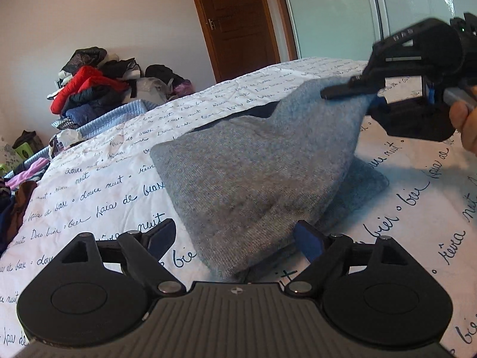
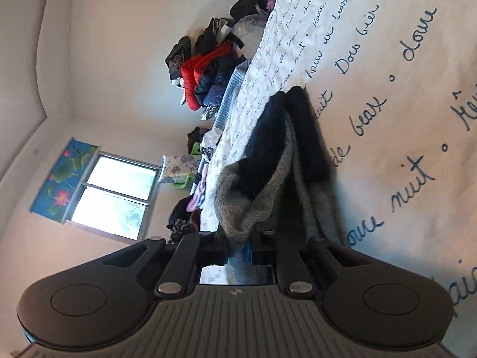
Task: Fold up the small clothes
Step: 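Carry the gripped edge over the sweater with both tools, laying it down, then open both tools to release the folded sweater edge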
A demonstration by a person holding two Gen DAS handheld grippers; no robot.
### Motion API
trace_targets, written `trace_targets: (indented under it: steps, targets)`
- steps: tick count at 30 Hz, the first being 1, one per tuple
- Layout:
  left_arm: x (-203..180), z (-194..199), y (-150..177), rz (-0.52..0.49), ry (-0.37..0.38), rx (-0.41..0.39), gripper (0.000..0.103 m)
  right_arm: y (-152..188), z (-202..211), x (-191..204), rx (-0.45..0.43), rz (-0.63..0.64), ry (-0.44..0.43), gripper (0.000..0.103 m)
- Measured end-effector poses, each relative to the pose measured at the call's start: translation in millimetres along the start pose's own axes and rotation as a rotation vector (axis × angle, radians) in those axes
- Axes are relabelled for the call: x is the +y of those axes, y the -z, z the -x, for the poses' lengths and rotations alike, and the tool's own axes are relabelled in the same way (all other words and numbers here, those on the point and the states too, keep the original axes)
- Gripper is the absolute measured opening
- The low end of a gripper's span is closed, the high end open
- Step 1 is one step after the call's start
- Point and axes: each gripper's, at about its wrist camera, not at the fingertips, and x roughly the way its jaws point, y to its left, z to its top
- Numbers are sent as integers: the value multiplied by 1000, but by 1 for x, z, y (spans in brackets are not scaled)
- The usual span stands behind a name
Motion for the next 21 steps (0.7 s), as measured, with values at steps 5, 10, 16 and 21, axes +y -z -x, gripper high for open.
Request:
trace_targets:
  steps: [5, 10, 16, 21]
  targets:
    - [-6, -2, 4, -25, -40, -21, 85, -3, -13, 17, 0, -52, -84, 10]
    - [-4, -1, 7, -10, -70, -39, 85, -4, -29, 39, 21, -20, -131, 10]
    - [44, 0, 18, 236, -147, 21, 75, 4, -15, 39, -4, 59, -81, 10]
    - [51, 7, 31, 259, -127, 62, 74, 12, 9, -2, -15, 81, 99, 10]
